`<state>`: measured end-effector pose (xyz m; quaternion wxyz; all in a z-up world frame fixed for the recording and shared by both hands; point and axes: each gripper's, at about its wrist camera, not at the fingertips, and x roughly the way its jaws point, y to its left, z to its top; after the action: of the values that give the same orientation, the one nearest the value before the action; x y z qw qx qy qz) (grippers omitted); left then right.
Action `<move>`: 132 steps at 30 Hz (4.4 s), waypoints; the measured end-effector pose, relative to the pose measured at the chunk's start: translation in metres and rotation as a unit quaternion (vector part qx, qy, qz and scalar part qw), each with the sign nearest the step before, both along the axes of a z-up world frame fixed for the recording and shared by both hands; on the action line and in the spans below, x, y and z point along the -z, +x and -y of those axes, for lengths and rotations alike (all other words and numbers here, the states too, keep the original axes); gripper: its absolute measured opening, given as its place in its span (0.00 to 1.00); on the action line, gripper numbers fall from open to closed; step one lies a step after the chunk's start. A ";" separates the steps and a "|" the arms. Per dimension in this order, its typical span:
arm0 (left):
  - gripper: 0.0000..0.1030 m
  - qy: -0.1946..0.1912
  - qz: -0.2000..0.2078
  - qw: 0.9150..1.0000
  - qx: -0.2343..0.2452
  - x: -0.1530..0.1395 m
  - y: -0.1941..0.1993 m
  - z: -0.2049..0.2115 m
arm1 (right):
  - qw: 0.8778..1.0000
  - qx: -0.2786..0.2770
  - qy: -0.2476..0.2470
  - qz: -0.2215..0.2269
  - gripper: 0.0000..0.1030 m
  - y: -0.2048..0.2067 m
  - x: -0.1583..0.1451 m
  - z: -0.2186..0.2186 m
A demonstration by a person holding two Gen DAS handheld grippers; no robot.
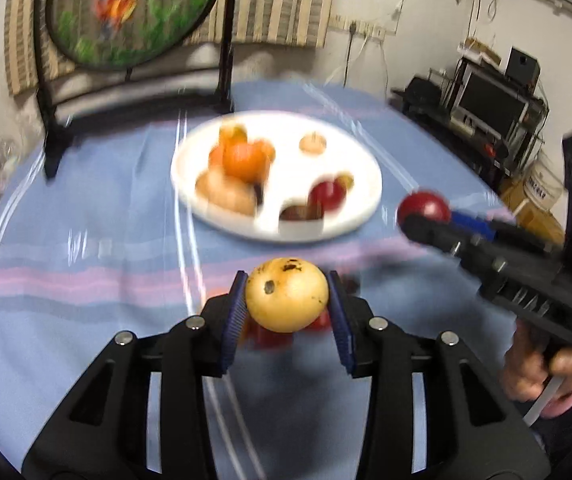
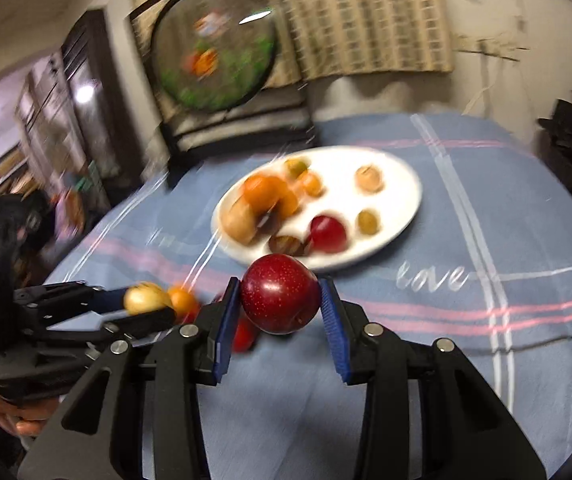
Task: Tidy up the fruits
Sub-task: 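Lift the apple and yellow pear toward the white plate, then lower the apple and pear onto the white plate and open both tools, then return both tools to the remaining fruit beside the plate, then grasp a red round fruit with the right tool while the left tool grasps the small yellow fruit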
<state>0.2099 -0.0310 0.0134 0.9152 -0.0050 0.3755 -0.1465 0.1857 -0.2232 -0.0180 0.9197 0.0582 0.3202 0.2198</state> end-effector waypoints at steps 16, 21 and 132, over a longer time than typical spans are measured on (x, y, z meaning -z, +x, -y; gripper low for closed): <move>0.51 0.057 0.007 0.998 0.020 0.014 0.113 0.050 | 0.998 0.060 -0.023 -0.013 0.41 0.124 0.030 0.009; 0.88 0.048 0.054 0.997 -0.023 -0.012 0.081 0.021 | 0.998 0.065 -0.011 0.013 0.61 0.109 0.016 0.016; 0.26 0.054 -0.033 0.998 -0.031 0.069 -0.029 -0.057 | 0.996 -0.009 0.015 -0.091 0.31 -0.005 0.024 -0.034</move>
<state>0.1804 0.0261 -0.0558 0.9053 0.0283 0.4124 -0.0977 0.1804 -0.1891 -0.0416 0.8839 0.0891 0.3995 0.2264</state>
